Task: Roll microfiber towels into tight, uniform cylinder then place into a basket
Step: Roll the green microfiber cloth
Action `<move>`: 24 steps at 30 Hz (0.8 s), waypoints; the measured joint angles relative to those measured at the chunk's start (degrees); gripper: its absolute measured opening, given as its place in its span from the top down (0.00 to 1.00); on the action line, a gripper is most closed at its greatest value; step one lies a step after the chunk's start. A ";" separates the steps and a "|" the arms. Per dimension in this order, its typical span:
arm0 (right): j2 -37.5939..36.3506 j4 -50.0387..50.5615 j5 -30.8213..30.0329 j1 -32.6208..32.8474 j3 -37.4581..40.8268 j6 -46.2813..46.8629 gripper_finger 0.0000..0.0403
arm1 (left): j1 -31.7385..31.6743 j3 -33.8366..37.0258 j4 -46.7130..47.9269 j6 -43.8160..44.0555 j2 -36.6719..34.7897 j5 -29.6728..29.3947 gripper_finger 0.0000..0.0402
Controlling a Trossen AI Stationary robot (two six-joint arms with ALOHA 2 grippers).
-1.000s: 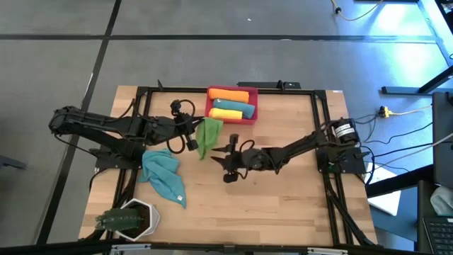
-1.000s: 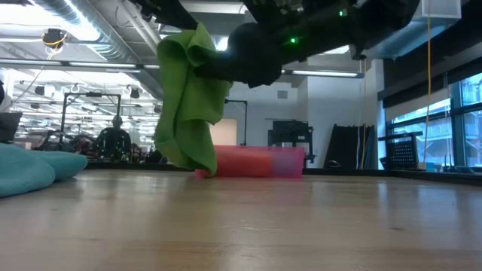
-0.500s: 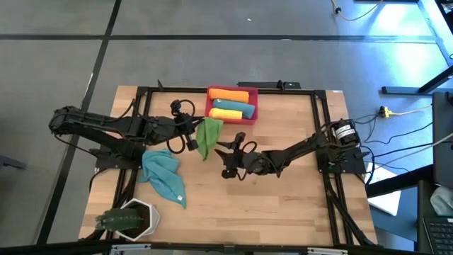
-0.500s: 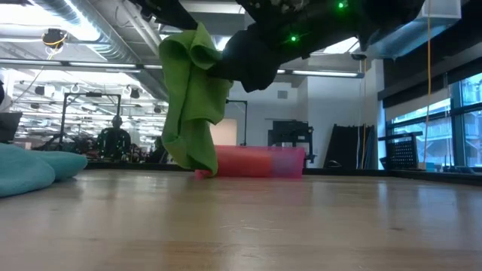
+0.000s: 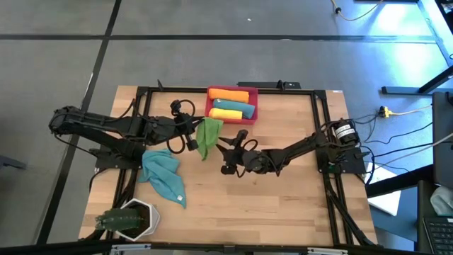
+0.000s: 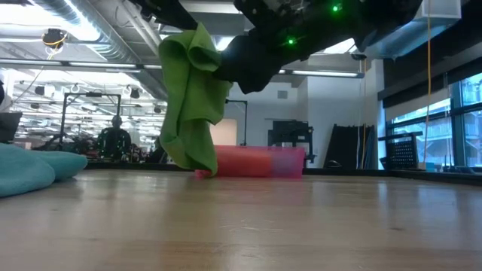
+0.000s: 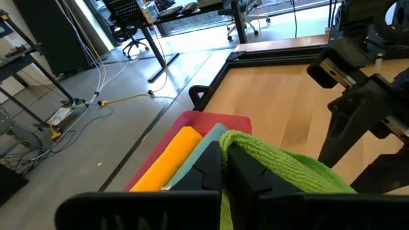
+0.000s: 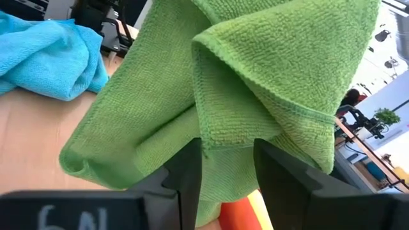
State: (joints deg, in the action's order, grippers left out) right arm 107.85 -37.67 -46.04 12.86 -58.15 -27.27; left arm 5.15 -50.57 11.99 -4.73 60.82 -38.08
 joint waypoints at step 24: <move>0.00 -2.13 1.57 -0.96 0.02 -0.06 0.82 | 0.00 0.00 -0.02 0.02 0.00 0.01 1.00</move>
State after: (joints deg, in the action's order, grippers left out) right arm 107.85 -39.79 -44.47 11.90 -58.13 -27.33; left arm 5.15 -50.57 11.97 -4.71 60.82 -38.06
